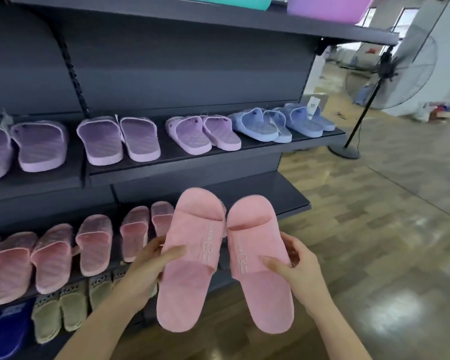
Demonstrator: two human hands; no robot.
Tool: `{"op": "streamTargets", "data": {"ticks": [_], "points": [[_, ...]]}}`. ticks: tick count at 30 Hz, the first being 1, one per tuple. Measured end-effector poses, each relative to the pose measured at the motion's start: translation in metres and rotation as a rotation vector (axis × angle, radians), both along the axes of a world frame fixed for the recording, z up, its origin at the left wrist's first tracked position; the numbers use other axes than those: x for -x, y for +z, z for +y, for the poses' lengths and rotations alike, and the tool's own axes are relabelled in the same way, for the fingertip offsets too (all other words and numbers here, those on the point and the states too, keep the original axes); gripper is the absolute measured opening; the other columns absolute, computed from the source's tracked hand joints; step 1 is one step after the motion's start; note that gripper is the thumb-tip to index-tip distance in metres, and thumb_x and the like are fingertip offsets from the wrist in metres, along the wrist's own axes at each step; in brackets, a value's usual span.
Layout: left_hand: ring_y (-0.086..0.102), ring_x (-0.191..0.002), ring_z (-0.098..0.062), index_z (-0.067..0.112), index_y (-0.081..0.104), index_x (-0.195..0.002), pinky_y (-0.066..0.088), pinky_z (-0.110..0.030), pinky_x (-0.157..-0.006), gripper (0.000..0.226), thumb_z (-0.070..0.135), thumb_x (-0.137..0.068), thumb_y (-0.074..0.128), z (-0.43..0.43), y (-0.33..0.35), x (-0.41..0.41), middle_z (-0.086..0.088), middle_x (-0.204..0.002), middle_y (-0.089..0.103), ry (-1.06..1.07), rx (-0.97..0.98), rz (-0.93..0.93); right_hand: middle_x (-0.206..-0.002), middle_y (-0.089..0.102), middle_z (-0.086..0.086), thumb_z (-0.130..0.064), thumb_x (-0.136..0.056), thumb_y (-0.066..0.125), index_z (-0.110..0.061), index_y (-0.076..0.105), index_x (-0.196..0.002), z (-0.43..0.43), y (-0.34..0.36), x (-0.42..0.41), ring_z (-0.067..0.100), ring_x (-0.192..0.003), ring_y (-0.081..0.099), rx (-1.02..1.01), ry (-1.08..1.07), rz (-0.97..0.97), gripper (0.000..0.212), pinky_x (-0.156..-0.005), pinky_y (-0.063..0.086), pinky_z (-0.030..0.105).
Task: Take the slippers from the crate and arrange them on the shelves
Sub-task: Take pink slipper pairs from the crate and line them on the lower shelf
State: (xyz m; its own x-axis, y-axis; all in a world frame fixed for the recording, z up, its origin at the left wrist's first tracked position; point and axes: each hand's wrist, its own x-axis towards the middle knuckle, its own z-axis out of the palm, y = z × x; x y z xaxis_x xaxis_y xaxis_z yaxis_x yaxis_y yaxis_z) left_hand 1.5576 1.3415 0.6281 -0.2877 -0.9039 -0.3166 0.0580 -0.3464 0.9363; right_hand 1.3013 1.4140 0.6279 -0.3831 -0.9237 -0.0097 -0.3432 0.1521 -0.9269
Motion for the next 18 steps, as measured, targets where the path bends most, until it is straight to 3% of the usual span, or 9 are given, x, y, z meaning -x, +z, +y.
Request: {"op": "streamTargets", "data": {"ticks": [2, 5, 8, 9, 11, 13, 18], "points": [[0.063, -0.09, -0.019, 0.029, 0.056, -0.107, 0.043, -0.033, -0.069, 0.089, 0.056, -0.027, 0.085, 0.004, -0.004, 0.033, 0.003, -0.1, 0.071, 0.014, -0.021, -0.014, -0.106, 0.059, -0.018, -0.024, -0.069, 0.08, -0.033, 0.05, -0.113, 0.001, 0.001, 0.034, 0.0, -0.094, 0.057, 0.004, 0.006, -0.006, 0.054, -0.065, 0.045, 0.014], [0.063, -0.097, -0.018, 0.026, 0.055, -0.112, 0.048, -0.031, -0.068, 0.079, 0.05, -0.041, 0.077, 0.007, -0.009, 0.074, 0.003, -0.108, 0.067, 0.022, -0.035, -0.048, -0.106, 0.059, -0.016, -0.026, -0.07, 0.08, -0.031, 0.05, -0.113, -0.002, 0.0, 0.075, 0.001, -0.094, 0.056, -0.007, 0.013, -0.022, 0.053, -0.066, 0.045, 0.015], [0.066, -0.091, -0.017, 0.026, 0.061, -0.104, 0.05, -0.032, -0.069, 0.073, 0.048, -0.038, 0.083, 0.007, -0.017, 0.103, 0.005, -0.096, 0.072, 0.071, -0.077, -0.066, -0.103, 0.059, -0.017, -0.02, -0.072, 0.079, -0.032, 0.05, -0.108, -0.008, -0.008, 0.105, 0.001, -0.092, 0.055, -0.021, 0.014, -0.067, 0.048, -0.065, 0.044, 0.016], [0.066, -0.088, -0.017, 0.024, 0.062, -0.102, 0.05, -0.033, -0.069, 0.06, 0.043, -0.049, 0.084, 0.004, -0.022, 0.111, 0.003, -0.093, 0.073, 0.1, -0.091, -0.061, -0.102, 0.058, -0.018, -0.018, -0.072, 0.079, -0.031, 0.05, -0.108, -0.011, -0.011, 0.112, 0.001, -0.092, 0.055, -0.029, 0.014, -0.078, 0.048, -0.065, 0.044, 0.016], [0.064, -0.084, -0.02, 0.021, 0.064, -0.097, 0.048, -0.032, -0.07, 0.035, 0.03, -0.066, 0.08, -0.006, -0.027, 0.125, -0.003, -0.094, 0.071, 0.146, -0.116, -0.069, -0.102, 0.059, -0.018, -0.027, -0.069, 0.08, -0.029, 0.051, -0.109, -0.022, -0.016, 0.124, 0.0, -0.092, 0.056, -0.046, 0.017, -0.091, 0.049, -0.064, 0.044, 0.015], [0.063, -0.083, -0.022, 0.02, 0.064, -0.097, 0.045, -0.032, -0.068, 0.036, 0.029, -0.064, 0.076, -0.02, -0.033, 0.136, -0.006, -0.096, 0.069, 0.145, -0.128, -0.087, -0.1, 0.061, -0.018, -0.036, -0.063, 0.077, -0.028, 0.054, -0.109, -0.038, -0.023, 0.133, 0.001, -0.091, 0.058, -0.066, 0.026, -0.077, 0.052, -0.063, 0.044, 0.013], [0.059, -0.085, -0.021, 0.016, 0.057, -0.11, 0.044, -0.03, -0.061, 0.027, 0.023, -0.084, 0.064, -0.069, -0.048, 0.165, -0.005, -0.098, 0.063, 0.187, -0.157, -0.068, -0.09, 0.06, -0.021, -0.015, -0.074, 0.076, -0.032, 0.055, -0.099, -0.095, -0.034, 0.159, -0.005, -0.082, 0.057, -0.116, 0.077, -0.032, 0.037, -0.055, 0.043, 0.004]]}}
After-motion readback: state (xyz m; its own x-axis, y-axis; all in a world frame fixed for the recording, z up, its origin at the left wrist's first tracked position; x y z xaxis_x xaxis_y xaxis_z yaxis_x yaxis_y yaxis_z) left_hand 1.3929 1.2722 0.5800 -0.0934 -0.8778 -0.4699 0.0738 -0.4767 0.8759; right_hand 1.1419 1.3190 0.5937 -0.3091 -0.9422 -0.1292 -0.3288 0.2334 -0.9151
